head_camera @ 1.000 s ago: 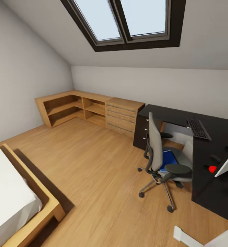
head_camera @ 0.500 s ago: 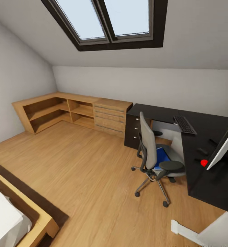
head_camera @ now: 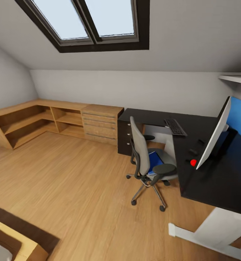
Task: In the bedroom, organize the workspace by keeping the computer under the desk, ensuring the monitor is on the desk, placing the keyboard on the desk next to the monitor, placing the mouse on the desk next to the keyboard, moving the folder from the swivel chair onto the desk next to the mouse, stacking the notebook on top of the folder with the pen on top of the notebook, and positioning the swivel chair next to the desk.
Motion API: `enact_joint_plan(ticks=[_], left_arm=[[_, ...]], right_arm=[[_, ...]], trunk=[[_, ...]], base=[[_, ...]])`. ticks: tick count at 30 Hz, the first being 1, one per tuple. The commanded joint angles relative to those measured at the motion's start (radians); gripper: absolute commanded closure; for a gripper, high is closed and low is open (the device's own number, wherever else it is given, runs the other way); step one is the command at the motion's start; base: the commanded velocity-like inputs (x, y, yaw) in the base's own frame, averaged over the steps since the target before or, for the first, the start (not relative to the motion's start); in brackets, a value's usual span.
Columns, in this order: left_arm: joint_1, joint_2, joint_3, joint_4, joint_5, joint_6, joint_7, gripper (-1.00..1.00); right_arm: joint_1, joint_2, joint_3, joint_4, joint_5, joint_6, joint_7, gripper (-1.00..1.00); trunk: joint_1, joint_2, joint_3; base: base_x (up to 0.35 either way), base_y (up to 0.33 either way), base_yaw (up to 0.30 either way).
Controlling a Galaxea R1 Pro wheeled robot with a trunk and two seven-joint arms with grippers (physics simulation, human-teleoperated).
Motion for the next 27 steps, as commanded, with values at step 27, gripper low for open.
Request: enact_joint_plan(ticks=[27], left_arm=[[0.001,0.001,0.002,-0.094,0.01,0.171,0.051,-1.0]], right_arm=[[-0.001,0.001,-0.001,0.002,0.006,0.005,-0.001,-1.0]], trunk=[[0.104,-0.19,-0.087]], base=[[0.0,0.0,-0.3]])
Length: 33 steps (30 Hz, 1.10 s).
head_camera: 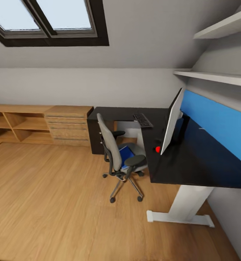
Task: In the bedroom, organize the workspace by keeping the computer under the desk, ensuring the monitor is on the desk, placing the keyboard on the desk next to the monitor, placing the mouse on the desk next to the keyboard, moving the folder from the swivel chair onto the desk next to the mouse, stacking the notebook on top of the folder with the pen on top of the notebook, and positioning the swivel chair next to the desk.
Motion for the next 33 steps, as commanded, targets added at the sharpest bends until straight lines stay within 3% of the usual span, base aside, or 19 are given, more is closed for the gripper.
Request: enact_joint_plan(ticks=[1,5,10,15,24,33], left_arm=[[0.001,-0.002,-0.001,-0.008,0.009,-0.045,0.037,-1.0],[0.001,-0.022,-0.003,-0.005,0.006,-0.136,0.137,-1.0],[0.001,-0.042,-0.006,0.007,0.005,-0.164,0.175,-1.0],[0.001,-0.046,-0.011,0.011,0.005,-0.163,0.182,-1.0],[0.001,-0.048,-0.013,0.013,-0.02,-0.163,0.182,-1.0],[0.001,-0.048,-0.011,0.012,-0.023,-0.168,0.183,-1.0]], right_arm=[[-0.001,0.0,-0.002,0.001,0.006,-0.003,-0.001,-1.0],[-0.001,0.0,-0.002,0.001,0.006,-0.002,-0.001,-1.0],[-0.001,0.0,-0.001,0.001,0.005,-0.002,-0.001,-1.0],[-0.001,0.0,-0.002,0.002,0.005,-0.002,-0.001,-1.0],[-0.001,0.0,-0.002,0.002,0.006,-0.004,-0.001,-1.0],[-0.001,0.004,-0.001,0.007,0.003,-0.005,-0.001,-1.0]], trunk=[[0.004,-0.008,-0.004],[0.019,-0.036,-0.018],[0.038,-0.071,-0.036],[0.058,-0.106,-0.052],[0.092,-0.169,-0.081],[0.127,-0.232,-0.109]], base=[[0.0,0.0,-0.299],[0.0,0.0,-0.296],[0.0,0.0,-0.293],[-0.018,0.09,-0.293],[-0.006,0.311,-0.288],[0.0,0.087,-0.07]])
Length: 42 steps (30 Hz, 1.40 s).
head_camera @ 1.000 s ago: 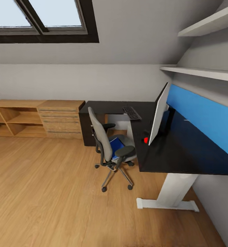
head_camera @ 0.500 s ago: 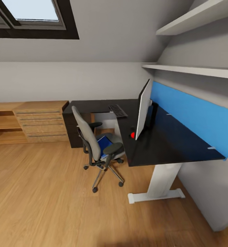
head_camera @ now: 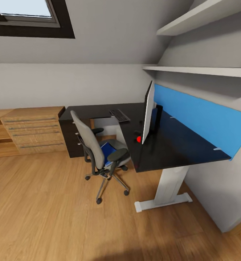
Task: In the bedroom, organize the workspace by keeping the computer under the desk, ensuring the monitor is on the desk, placing the keyboard on the desk next to the monitor, placing the mouse on the desk next to the keyboard, moving the folder from the swivel chair onto the desk next to the mouse, stacking the notebook on top of the folder with the pen on top of the notebook, and positioning the swivel chair next to the desk.
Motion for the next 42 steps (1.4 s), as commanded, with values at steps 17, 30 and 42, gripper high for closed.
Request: enact_joint_plan(ticks=[17,30,42], left_arm=[[0.001,0.002,0.0,-0.002,0.01,0.0,0.001,-1.0],[0.001,0.003,0.002,0.026,0.01,0.0,0.004,-1.0],[0.001,0.001,0.0,0.028,0.01,-0.002,0.006,-1.0]], right_arm=[[-0.001,0.024,0.0,0.103,0.004,-0.007,-0.003,-1.0],[-0.001,0.024,-0.002,0.099,0.006,-0.008,-0.007,-1.0],[-0.001,0.014,-0.002,0.098,0.006,-0.01,-0.007,-1.0]], trunk=[[0.065,-0.12,-0.056],[0.115,-0.211,-0.1],[0.161,-0.295,-0.141]], base=[[0.0,0.002,0.031],[0.0,0.0,0.266],[0.0,0.0,0.103]])
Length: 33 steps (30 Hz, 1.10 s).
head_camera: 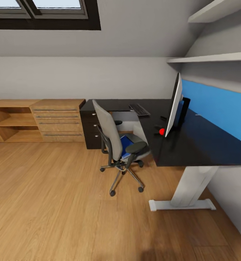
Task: In the bedroom, organize the workspace by keeping the computer under the desk, ensuring the monitor is on the desk, placing the keyboard on the desk next to the monitor, placing the mouse on the desk next to the keyboard, moving the folder from the swivel chair onto the desk next to the mouse, stacking the notebook on top of the folder with the pen on top of the notebook, and positioning the swivel chair next to the desk.
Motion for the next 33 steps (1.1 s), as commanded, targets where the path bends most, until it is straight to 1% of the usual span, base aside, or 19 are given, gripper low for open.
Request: enact_joint_plan(ticks=[1,7,11,13,14,15,16,17,18,19,20,21,22,23,25,27,29,31,33], left_arm=[[0.001,-0.001,0.0,-0.002,0.008,-0.002,-0.001,-1.0],[0.001,0.0,-0.002,-0.002,0.007,0.001,-0.006,-1.0],[0.001,0.001,0.0,-0.012,0.007,-0.003,-0.01,-1.0],[0.001,-0.02,0.001,-0.149,-0.016,0.065,-0.005,-1.0],[0.001,-0.041,0.001,-0.275,-0.045,0.152,0.001,-1.0],[0.001,-0.051,0.002,-0.337,-0.061,0.206,0.004,-1.0],[0.001,-0.069,-0.004,-0.517,-0.091,0.399,0.009,-1.0],[0.001,-0.087,-0.027,-0.77,-0.115,0.679,0.011,-1.0],[0.001,-0.094,-0.049,-0.885,-0.117,0.793,0.012,-1.0],[0.001,-0.096,-0.062,-0.93,-0.114,0.834,0.013,-1.0],[0.001,-0.1,-0.091,-1.004,-0.104,0.893,0.014,-1.0],[0.0,-0.101,-0.106,-1.032,-0.096,0.915,0.015,-1.0],[-0.002,-0.103,-0.136,-1.078,-0.078,0.946,0.016,-1.0],[-0.005,-0.103,-0.149,-1.094,-0.067,0.957,0.017,-1.0],[-0.022,-0.105,-0.185,-1.133,-0.02,0.983,0.018,-1.0],[-0.031,-0.105,-0.202,-1.148,0.005,0.992,0.018,-1.0],[-0.035,-0.105,-0.211,-1.156,0.016,0.996,0.018,-1.0],[-0.039,-0.105,-0.223,-1.171,0.029,1.0,0.017,-1.0],[-0.04,-0.105,-0.227,-1.175,0.031,1.001,0.016,-1.0]], right_arm=[[-0.001,-0.001,0.001,0.001,0.003,-0.003,-0.001,-1.0],[-0.001,-0.006,0.0,0.001,0.003,-0.003,-0.001,-1.0],[-0.001,-0.006,0.0,-0.001,0.002,-0.02,-0.001,-1.0],[-0.001,-0.004,-0.001,-0.053,0.001,-0.035,-0.002,-1.0],[-0.003,-0.004,-0.002,-0.104,-0.001,-0.032,-0.008,-1.0],[-0.007,-0.004,-0.002,-0.129,-0.002,-0.022,-0.014,-1.0],[-0.063,-0.003,-0.003,-0.173,-0.003,0.061,-0.039,-1.0],[-0.195,0.0,-0.003,-0.207,-0.005,0.213,-0.076,-1.0],[-0.274,0.004,-0.003,-0.209,-0.007,0.286,-0.091,-1.0],[-0.311,0.006,-0.003,-0.206,-0.007,0.317,-0.096,-1.0],[-0.381,0.013,-0.003,-0.192,-0.007,0.369,-0.103,-1.0],[-0.416,0.016,-0.003,-0.183,-0.007,0.393,-0.106,-1.0],[-0.483,0.021,-0.003,-0.16,-0.008,0.44,-0.11,-1.0],[-0.515,0.023,-0.003,-0.147,-0.008,0.462,-0.112,-1.0],[-0.628,0.028,-0.003,-0.106,-0.009,0.529,-0.115,-1.0],[-0.683,0.027,-0.005,-0.089,-0.013,0.556,-0.117,-1.0],[-0.705,0.025,-0.009,-0.082,-0.021,0.566,-0.118,-1.0],[-0.73,0.024,-0.027,-0.063,-0.068,0.578,-0.118,-1.0],[-0.735,0.024,-0.031,-0.046,-0.087,0.58,-0.118,-1.0]], trunk=[[0.004,-0.008,-0.004],[0.027,-0.05,-0.023],[0.042,-0.078,-0.035],[0.05,-0.092,-0.042],[0.054,-0.099,-0.045],[0.058,-0.106,-0.048],[0.061,-0.113,-0.051],[0.065,-0.12,-0.054],[0.069,-0.127,-0.057],[0.073,-0.134,-0.06],[0.077,-0.141,-0.063],[0.081,-0.148,-0.067],[0.084,-0.155,-0.07],[0.088,-0.162,-0.073],[0.096,-0.176,-0.079],[0.104,-0.19,-0.085],[0.111,-0.204,-0.092],[0.119,-0.218,-0.098],[0.127,-0.232,-0.104]], base=[[0.0,0.0,0.003],[0.0,0.0,0.001],[0.0,0.0,0.0],[0.0,0.0,0.0],[0.0,0.0,0.0],[0.0,0.0,0.0],[0.0,0.0,0.0],[0.0,0.0,0.0],[0.0,0.0,0.0],[0.0,0.0,0.0],[0.0,0.0,0.0],[0.0,0.0,0.0],[0.0,0.0,0.0],[0.0,0.0,0.0],[0.0,0.0,0.0],[0.0,0.0,0.0],[0.0,0.0,0.0],[0.0,0.0,0.0],[0.0,0.0,0.0]])
